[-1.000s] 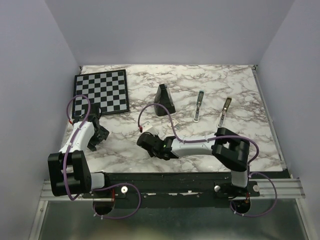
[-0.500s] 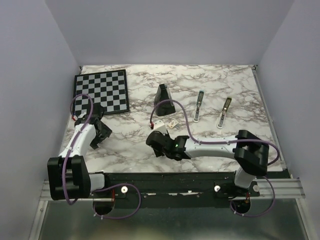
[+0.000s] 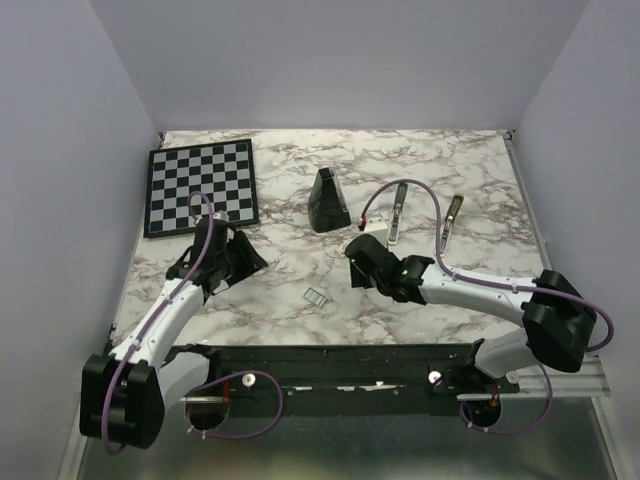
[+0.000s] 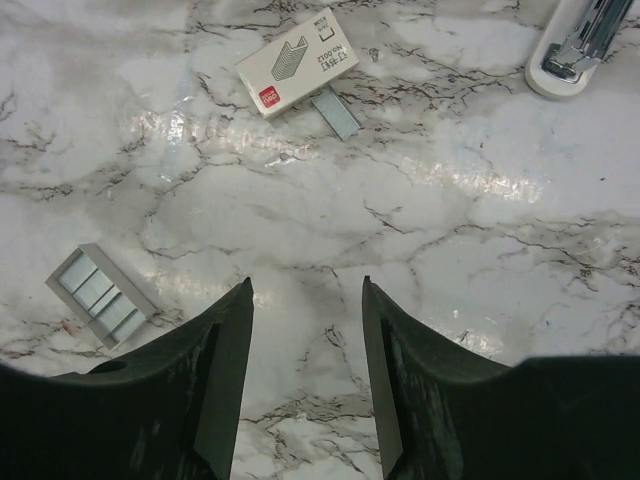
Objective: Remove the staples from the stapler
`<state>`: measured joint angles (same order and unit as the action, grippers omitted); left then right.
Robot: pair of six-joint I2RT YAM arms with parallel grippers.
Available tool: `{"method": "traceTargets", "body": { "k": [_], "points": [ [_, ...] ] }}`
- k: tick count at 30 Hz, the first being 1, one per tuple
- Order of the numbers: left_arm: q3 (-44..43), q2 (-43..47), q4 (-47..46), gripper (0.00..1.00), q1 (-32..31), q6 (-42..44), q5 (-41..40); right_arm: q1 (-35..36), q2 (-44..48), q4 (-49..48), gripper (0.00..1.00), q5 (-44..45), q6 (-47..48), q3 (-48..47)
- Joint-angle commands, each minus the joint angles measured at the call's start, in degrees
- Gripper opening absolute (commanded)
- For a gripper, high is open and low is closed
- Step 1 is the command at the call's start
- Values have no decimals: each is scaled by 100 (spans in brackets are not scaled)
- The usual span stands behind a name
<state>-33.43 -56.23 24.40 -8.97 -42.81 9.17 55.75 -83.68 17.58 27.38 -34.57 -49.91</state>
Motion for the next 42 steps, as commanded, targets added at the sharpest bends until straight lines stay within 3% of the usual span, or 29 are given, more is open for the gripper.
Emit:
{"method": "traceTargets", "body": {
  "k": [1, 11, 36, 42],
  "points": [
    [-102, -764, -759, 57, -552, 80, 533, -37, 571, -290, 56, -48, 38, 384],
    [-59, -1742, -1543, 37, -1344, -166, 656, -81, 1249, -457, 56, -4, -15, 921],
    [258, -2296, -2168, 35, -1827, -650, 604, -319, 1302, -835, 56, -233, 231, 1062],
    [355, -2270, -2203, 35, -1950, -781, 656, -494, 916, -1064, 57, -399, 424, 913]
  ]
}}
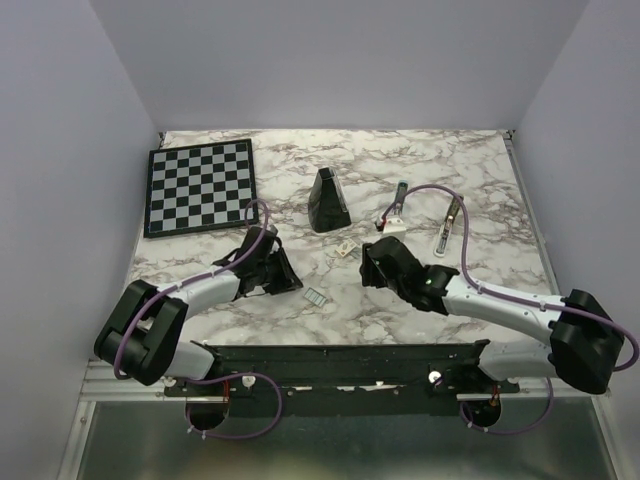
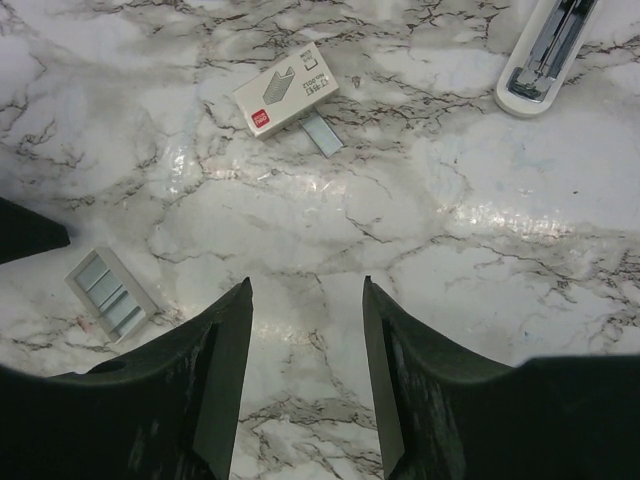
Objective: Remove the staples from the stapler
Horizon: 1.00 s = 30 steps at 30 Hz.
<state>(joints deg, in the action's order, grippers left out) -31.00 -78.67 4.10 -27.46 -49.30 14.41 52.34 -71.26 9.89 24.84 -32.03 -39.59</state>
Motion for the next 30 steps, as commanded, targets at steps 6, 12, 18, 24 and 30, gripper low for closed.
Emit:
{"method": "traceTargets", "body": {
  "k": [6, 12, 18, 24, 30],
  "points": [
    [226, 106, -181, 35, -233, -282, 220, -487, -1011, -567, 59, -453, 557, -602],
    [411, 431, -155, 35, -365, -440, 246, -795, -1785, -620, 63, -858, 821, -1076],
    [666, 888, -207, 36, -453, -712, 334, -935, -2216, -681, 63, -1139, 997, -1296],
    [675, 1319, -6, 37, -497, -739, 317, -1067, -2331, -681, 63, -1297, 1199, -1314],
    [-229, 1654, 1285, 43, -471, 42, -834, -1120, -2392, -699, 56, -1350, 1401, -1217]
  ]
}}
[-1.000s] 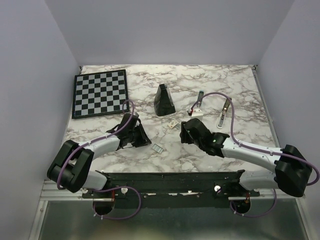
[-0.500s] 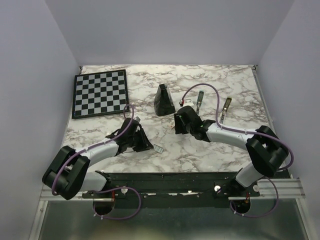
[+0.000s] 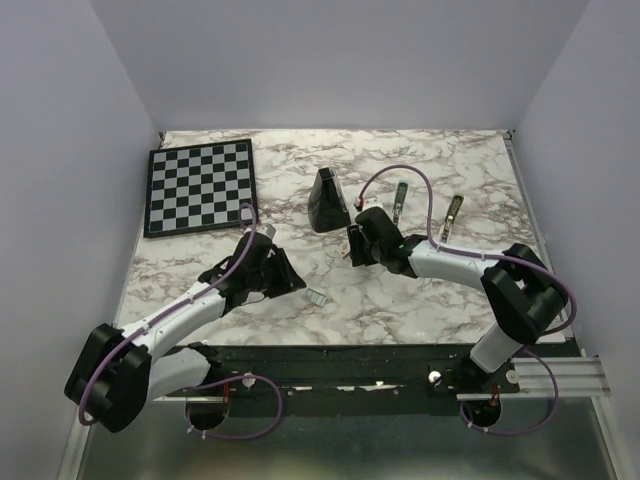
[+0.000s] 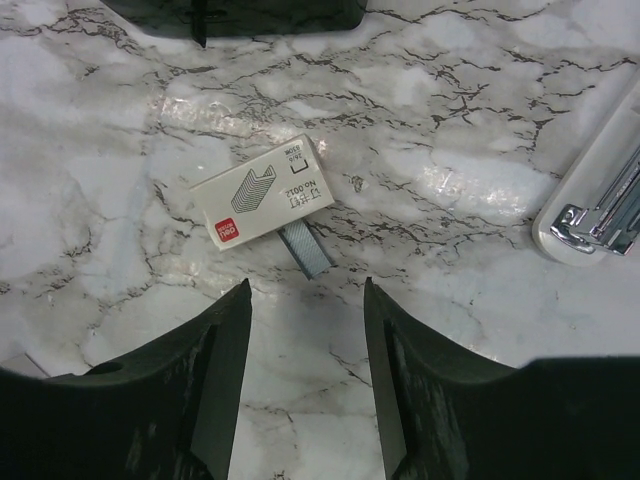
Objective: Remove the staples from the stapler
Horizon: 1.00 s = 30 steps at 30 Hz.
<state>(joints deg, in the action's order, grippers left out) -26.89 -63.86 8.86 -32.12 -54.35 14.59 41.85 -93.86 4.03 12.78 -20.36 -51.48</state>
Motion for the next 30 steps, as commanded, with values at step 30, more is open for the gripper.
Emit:
{"method": "traceTargets", "body": {
  "k": [30],
  "points": [
    [70, -795, -455, 43, 4, 100, 0, -150, -791, -131, 39, -398, 472, -292]
  ]
}}
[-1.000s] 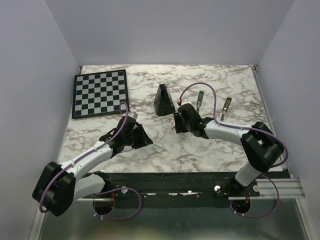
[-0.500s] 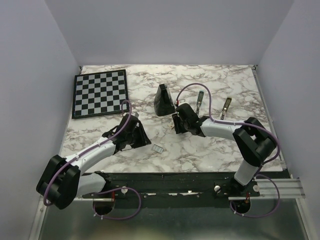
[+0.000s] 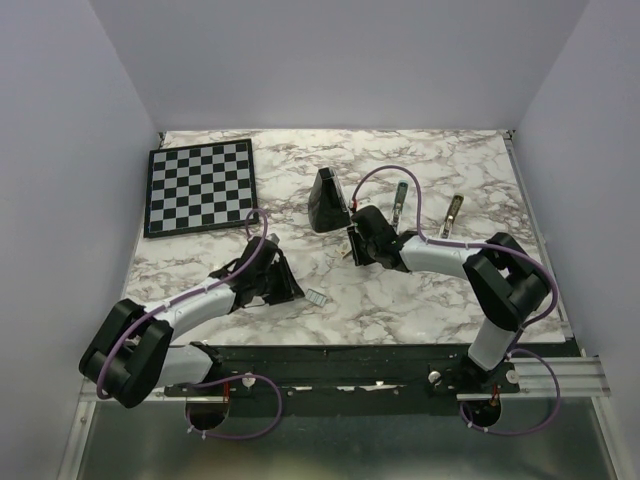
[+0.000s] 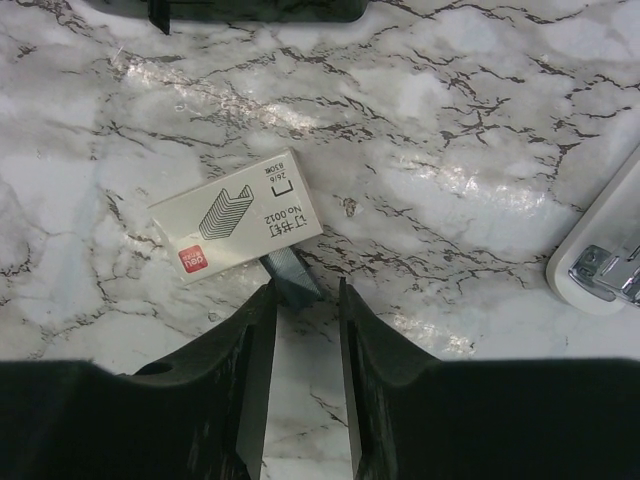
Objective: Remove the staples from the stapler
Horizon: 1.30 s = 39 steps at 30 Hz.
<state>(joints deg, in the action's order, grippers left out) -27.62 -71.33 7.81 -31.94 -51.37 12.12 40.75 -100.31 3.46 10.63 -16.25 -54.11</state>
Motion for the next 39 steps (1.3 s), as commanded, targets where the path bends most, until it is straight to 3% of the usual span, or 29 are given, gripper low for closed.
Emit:
{"method": "traceTargets", "body": {
  "k": [1, 9, 22, 27, 31, 39],
  "points": [
    [160, -39, -377, 43, -22, -215, 291, -41, -146, -91, 38, -184, 61, -21],
    [221, -30, -509, 42, -145, -417, 370, -41, -199, -171, 31, -369, 104, -12],
    [573, 128, -1045, 42, -699, -1024, 405, -32, -155, -4, 30, -405, 192, -108],
    [275, 444, -519, 43, -726, -813, 204, -41, -164, 75, 36, -237, 201, -240],
    [-173, 673, 368, 44, -726, -418, -236, -41, -243, 137, 36, -193, 271, -302],
    [-885, 349, 950, 45, -603, 223, -877, -41, -322, 181, 33, -132, 333, -294]
  ]
}}
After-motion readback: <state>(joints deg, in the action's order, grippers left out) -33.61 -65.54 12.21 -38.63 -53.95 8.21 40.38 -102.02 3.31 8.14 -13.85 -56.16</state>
